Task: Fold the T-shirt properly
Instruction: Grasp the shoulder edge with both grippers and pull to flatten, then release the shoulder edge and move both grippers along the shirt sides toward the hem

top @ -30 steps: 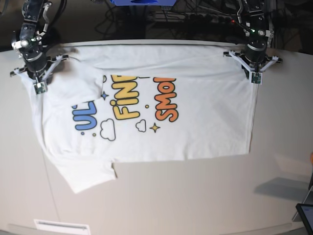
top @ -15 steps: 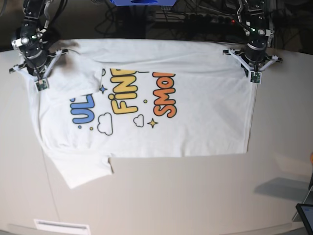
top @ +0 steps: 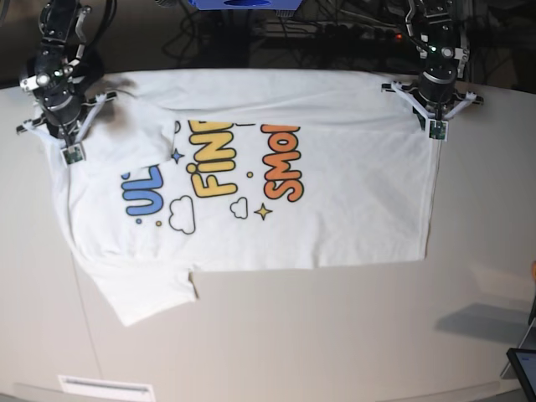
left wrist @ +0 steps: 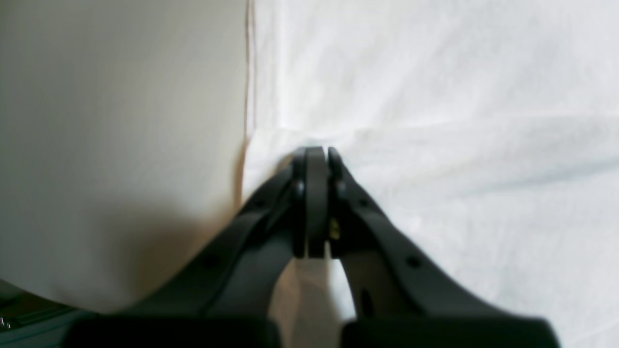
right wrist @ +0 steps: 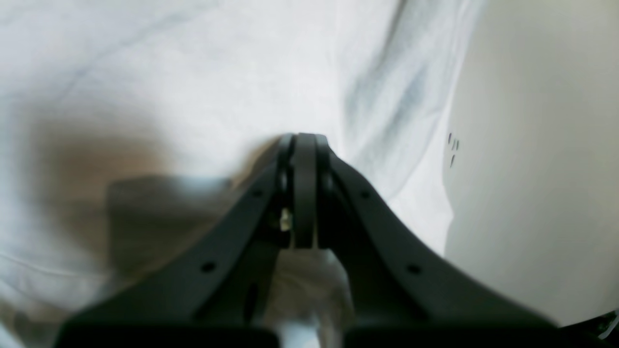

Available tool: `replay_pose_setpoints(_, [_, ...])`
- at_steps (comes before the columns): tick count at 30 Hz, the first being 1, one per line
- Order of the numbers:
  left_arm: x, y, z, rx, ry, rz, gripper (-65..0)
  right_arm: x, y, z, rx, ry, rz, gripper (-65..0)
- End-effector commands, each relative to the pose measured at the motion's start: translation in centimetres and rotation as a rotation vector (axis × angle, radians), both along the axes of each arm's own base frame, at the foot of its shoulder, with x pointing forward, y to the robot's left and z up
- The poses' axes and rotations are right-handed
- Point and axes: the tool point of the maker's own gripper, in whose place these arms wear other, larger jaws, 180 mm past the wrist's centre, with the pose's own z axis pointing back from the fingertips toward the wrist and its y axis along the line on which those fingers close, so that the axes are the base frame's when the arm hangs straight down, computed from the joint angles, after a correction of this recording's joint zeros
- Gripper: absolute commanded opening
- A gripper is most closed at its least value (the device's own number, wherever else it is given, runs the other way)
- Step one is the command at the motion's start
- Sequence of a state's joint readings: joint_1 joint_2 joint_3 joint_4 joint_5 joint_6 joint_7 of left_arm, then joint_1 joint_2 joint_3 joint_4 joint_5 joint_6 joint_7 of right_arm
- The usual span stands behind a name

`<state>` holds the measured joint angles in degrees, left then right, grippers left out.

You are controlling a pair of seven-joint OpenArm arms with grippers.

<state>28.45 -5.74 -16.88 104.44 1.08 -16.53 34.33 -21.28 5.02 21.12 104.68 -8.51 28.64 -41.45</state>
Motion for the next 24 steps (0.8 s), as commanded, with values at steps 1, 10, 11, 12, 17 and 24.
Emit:
replay_pose_setpoints(1, [0.0, 0.3, 0.4, 0.015, 0.000, -0.003, -65.0, 0.4, -0.2, 0.7, -0.011, -0.024, 0.007, -64.1])
replay_pose_setpoints(10, [2.5, 0.0, 3.1, 0.033, -0.092, -0.019, -65.0, 0.9, 0.0, 1.5, -0.015, -0.052, 0.016, -63.7])
replay_pose_setpoints(11, [2.5, 0.0, 3.1, 0.033, -0.092, -0.019, -65.0, 1.3, 0.0, 1.7, -0.015, -0.061, 0.016, -63.7])
replay_pose_setpoints(12, [2.5, 0.0, 3.1, 0.033, -0.092, -0.019, -65.0, 1.5, -0.1, 1.8, -0.016, -0.065, 0.015, -63.8])
replay_pose_setpoints(17, [2.5, 0.7, 4.1, 0.051, -0.112, -0.004, -65.0, 2.1, -0.1, 3.1, -0.033, -0.099, 0.024, -63.7])
replay_pose_setpoints(24, [3.6, 4.0, 7.3, 0.112, -0.197, 0.076, -65.0, 6.0, -0.8, 7.2, -0.085, -0.200, 0.037, -63.4])
